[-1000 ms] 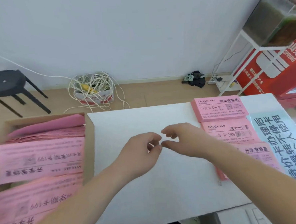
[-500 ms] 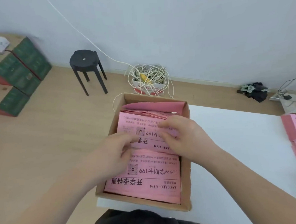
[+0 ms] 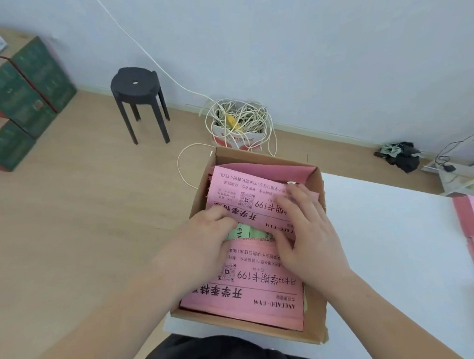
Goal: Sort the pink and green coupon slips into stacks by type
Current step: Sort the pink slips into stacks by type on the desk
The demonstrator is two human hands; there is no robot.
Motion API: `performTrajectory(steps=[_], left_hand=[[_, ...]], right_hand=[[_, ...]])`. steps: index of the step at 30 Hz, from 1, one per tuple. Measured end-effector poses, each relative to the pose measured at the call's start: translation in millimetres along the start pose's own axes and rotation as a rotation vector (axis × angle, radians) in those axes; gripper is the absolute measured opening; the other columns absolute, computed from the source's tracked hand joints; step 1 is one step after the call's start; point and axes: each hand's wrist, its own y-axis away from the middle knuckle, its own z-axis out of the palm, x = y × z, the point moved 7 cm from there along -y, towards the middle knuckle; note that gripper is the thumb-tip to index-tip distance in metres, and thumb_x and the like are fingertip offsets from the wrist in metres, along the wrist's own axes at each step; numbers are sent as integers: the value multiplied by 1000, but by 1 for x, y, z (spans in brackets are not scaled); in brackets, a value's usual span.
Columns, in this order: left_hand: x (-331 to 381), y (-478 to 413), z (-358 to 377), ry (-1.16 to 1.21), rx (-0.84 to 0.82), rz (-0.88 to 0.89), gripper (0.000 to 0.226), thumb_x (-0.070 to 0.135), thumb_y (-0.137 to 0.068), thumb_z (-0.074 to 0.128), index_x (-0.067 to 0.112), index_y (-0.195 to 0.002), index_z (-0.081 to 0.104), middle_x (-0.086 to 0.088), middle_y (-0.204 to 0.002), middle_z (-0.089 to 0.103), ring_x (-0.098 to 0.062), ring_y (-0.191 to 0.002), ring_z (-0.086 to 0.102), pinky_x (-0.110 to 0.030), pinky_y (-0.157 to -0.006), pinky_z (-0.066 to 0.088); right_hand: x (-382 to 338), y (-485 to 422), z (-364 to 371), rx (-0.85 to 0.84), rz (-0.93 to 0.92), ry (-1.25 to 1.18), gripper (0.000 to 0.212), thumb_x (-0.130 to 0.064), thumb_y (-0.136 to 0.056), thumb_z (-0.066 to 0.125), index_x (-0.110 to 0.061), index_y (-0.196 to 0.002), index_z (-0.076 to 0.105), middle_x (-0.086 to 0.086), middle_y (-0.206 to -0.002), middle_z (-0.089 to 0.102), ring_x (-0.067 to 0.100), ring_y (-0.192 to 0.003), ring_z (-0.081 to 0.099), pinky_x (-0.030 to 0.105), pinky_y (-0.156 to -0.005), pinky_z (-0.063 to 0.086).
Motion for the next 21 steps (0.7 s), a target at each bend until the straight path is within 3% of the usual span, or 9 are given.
performTrajectory(steps=[2,4,6,8,11,14,17,19,21], left_hand=[[2,4,-3,-1,102,28,21,3,-85,67,12,-103,72,1,-112,63,-20,-97,62,-31,-82,53],[4,7,-10,56,186,39,22,-2,-84,67,12,-100,72,2,-105,65,-16,-91,62,-12,-79,43],[3,9,-16,117,235,45,24,-4,-83,66,13,-99,73,5,-105,66,-10,-91,60,-3,-80,37],[0,9,-18,170,236,47,26,-3,-85,65,15,-101,74,8,-111,65,-7,-95,61,-8,-82,43],[-2,11,-18,207,218,48,31,-4,-87,60,16,-106,75,9,-119,64,-4,-106,60,-15,-91,46],[-4,14,-18,230,194,31,30,1,-86,65,16,-111,73,9,-117,63,4,-101,56,-21,-91,49],[-6,14,-19,379,138,-158,30,25,-88,77,26,-117,69,22,-112,60,9,-99,57,-20,-90,53],[1,10,-20,566,84,-279,35,40,-86,79,39,-118,65,29,-113,62,11,-108,58,-19,-96,50],[14,5,-25,816,69,-314,28,36,-89,77,39,-116,69,25,-113,71,6,-110,64,-28,-99,53]], right_hand=[[-1,-1,3,-13,4,27,66,-30,-92,65,-23,-153,42,-4,-165,30,16,-157,13,42,-128,17],[-4,-5,3,-17,17,15,66,-32,-94,66,-20,-154,41,-5,-159,38,15,-154,22,44,-127,21],[-4,-11,2,-18,65,-21,69,-31,-91,70,-22,-153,42,-6,-147,45,17,-143,33,38,-122,29],[-3,-20,2,-20,129,-40,65,-28,-87,75,-24,-147,50,-4,-129,49,19,-131,36,34,-115,35],[-3,-24,-1,23,151,-62,28,-22,-84,77,-24,-112,73,-6,-103,51,22,-113,41,36,-102,42],[-14,-18,-17,104,95,-122,10,-18,-83,75,-25,-89,71,-11,-91,54,17,-102,48,28,-89,43],[-18,-12,-32,40,321,-567,6,-25,-90,73,-27,-93,69,-9,-85,71,6,-81,66,28,-74,53],[-30,-6,-29,-53,468,-963,18,-27,-92,75,-22,-107,66,-2,-96,78,16,-86,76,43,-80,61],[-41,-2,-28,-110,499,-1123,30,-28,-93,75,-18,-118,61,4,-106,77,26,-93,77,52,-85,61]])
